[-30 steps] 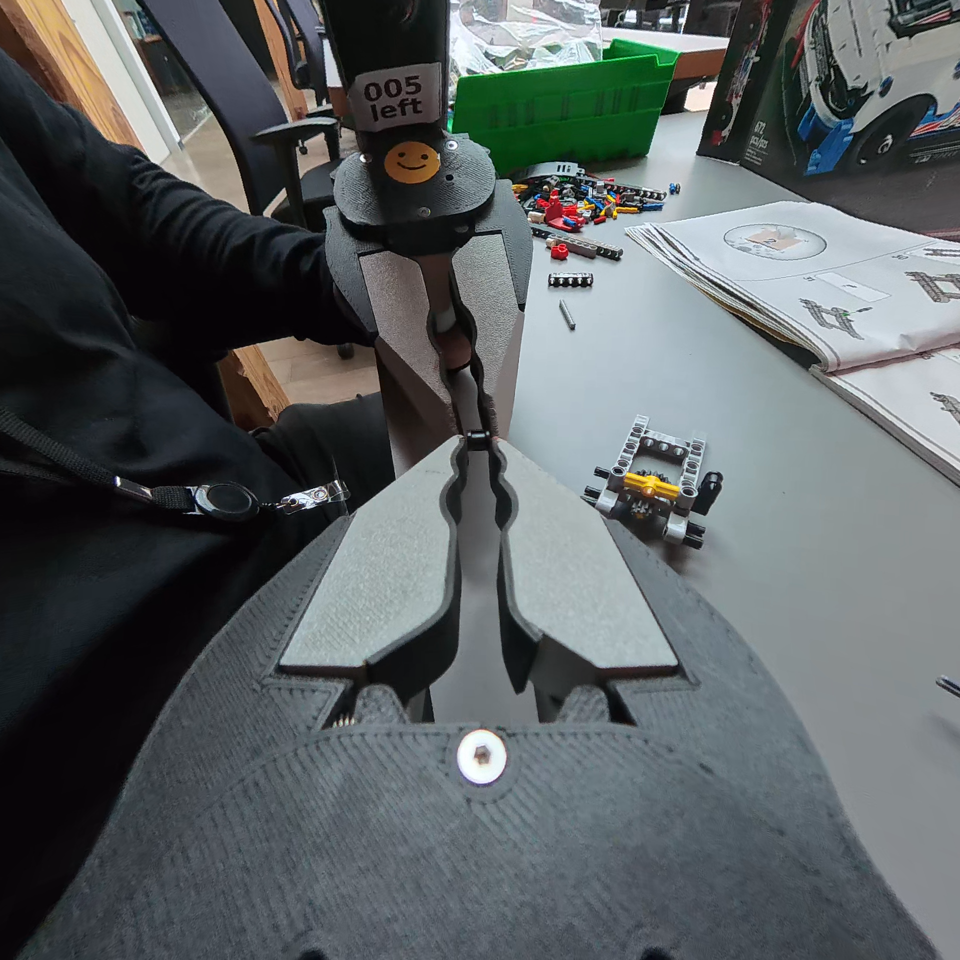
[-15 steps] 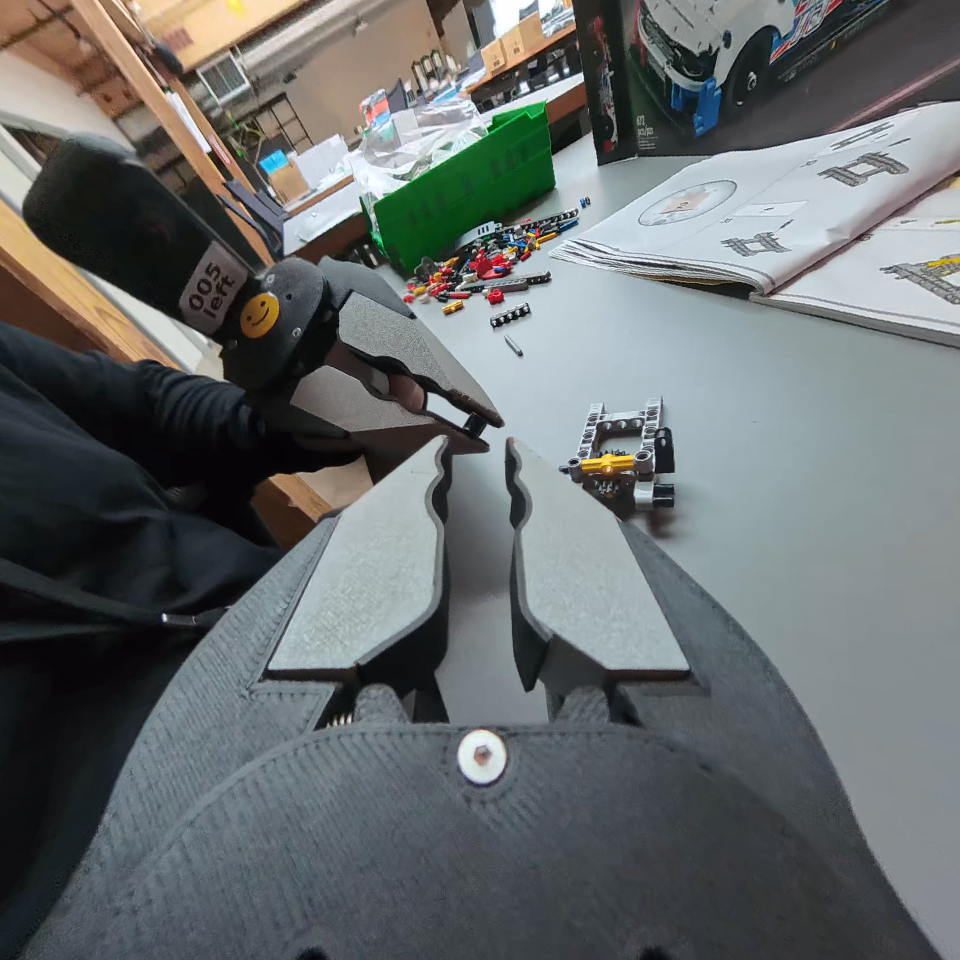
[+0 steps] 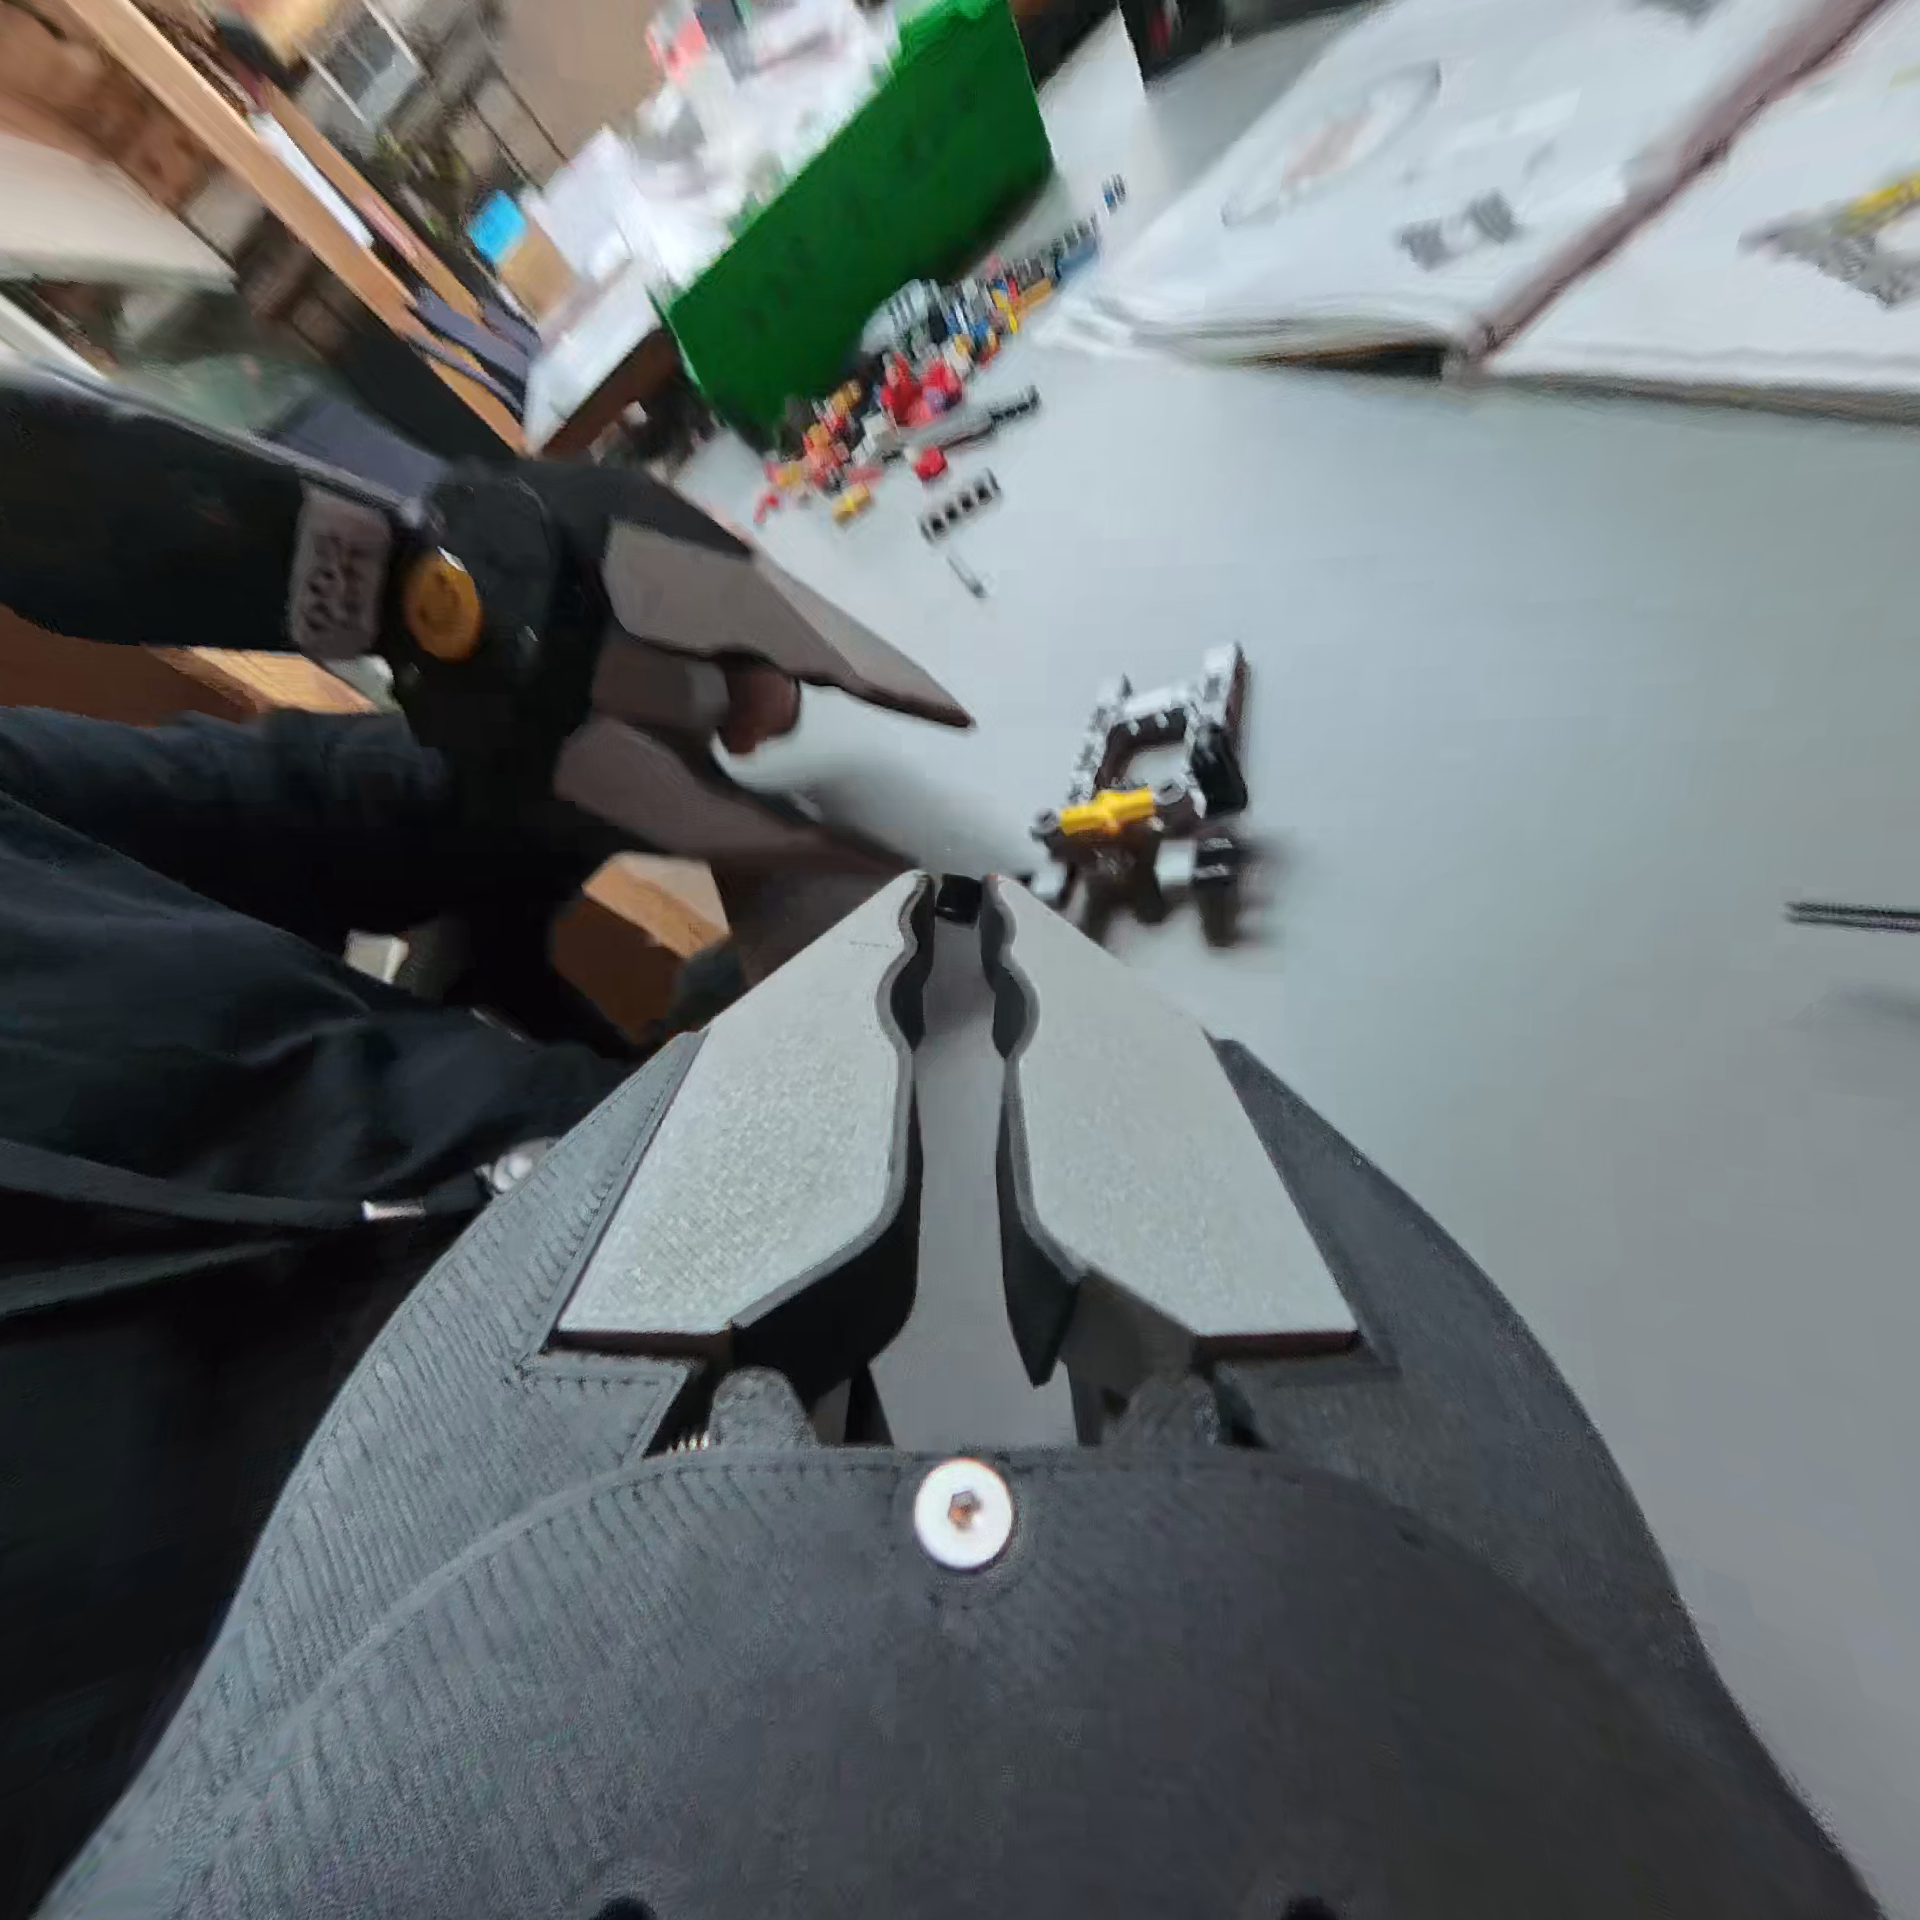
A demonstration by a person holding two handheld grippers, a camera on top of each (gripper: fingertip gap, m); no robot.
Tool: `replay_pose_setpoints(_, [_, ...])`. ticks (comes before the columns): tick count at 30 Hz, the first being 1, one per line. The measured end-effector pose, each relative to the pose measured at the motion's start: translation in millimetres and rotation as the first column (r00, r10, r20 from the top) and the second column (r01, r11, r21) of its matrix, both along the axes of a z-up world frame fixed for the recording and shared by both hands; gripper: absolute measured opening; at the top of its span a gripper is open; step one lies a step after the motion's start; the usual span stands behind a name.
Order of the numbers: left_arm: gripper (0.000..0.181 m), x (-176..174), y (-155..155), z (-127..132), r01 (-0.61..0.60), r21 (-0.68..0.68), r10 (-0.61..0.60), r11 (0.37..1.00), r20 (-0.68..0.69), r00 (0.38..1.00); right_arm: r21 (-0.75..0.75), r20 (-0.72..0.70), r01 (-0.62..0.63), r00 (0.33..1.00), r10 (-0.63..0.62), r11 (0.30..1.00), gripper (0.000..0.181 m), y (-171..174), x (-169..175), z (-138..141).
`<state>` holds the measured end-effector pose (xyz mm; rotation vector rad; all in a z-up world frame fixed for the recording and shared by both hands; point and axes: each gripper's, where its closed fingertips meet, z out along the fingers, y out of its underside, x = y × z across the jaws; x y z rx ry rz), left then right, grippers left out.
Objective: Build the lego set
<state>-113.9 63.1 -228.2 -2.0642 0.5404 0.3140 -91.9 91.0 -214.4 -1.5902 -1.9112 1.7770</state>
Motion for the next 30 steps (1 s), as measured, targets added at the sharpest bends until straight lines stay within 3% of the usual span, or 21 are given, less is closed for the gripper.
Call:
replay_pose_setpoints(3, [0.031, -15, -14, -26, 0.134, -0.240, -0.149, 0.962, -0.048, 0.988, 0.079, 0.149, -0.090, 0.986, 0.077, 0.993, 0.005, 7, 4, -27])
replay_pose_setpoints(7, [0.038, -37, 0, -30, 0.167, -0.322, -0.244, 0.932, -0.214, 0.946, 0.137, 0.206, -0.187, 0.966, 0.157, 0.973, 0.005, 3, 4, -42])
replay_pose_setpoints(9, [0.042, -38, 6, -30, 0.203, -0.355, -0.296, 0.913, -0.232, 0.927, 0.162, 0.213, -0.221, 0.959, 0.185, 0.962, 0.005, 4, 4, -43])
replay_pose_setpoints(13, [0.008, -36, 12, -39, 0.262, -0.431, -0.379, 0.863, -0.213, 0.901, 0.277, 0.242, -0.285, 0.945, 0.221, 0.918, 0.005, 13, 4, -52])
replay_pose_setpoints(14, [0.008, -38, 14, -39, 0.252, -0.443, -0.375, 0.860, -0.215, 0.902, 0.296, 0.235, -0.286, 0.947, 0.220, 0.911, 0.005, 14, 2, -51])
replay_pose_setpoints(22, [0.008, -33, -6, -30, 0.218, -0.615, -0.294, 0.758, -0.024, 0.955, 0.500, 0.072, -0.205, 0.978, 0.195, 0.841, 0.018, 27, -1, -31])
replay_pose_setpoints(27, [0.007, -16, -18, -9, 0.302, -0.669, -0.248, 0.679, 0.177, 0.952, 0.613, -0.146, -0.109, 0.958, 0.248, 0.783, 0.037, 0, -8, -2])
replay_pose_setpoints(30, [0.007, -8, -26, 0, 0.367, -0.682, -0.187, 0.633, 0.325, 0.927, 0.723, -0.247, -0.040, 0.918, 0.311, 0.689, 0.043, -24, -14, 4])
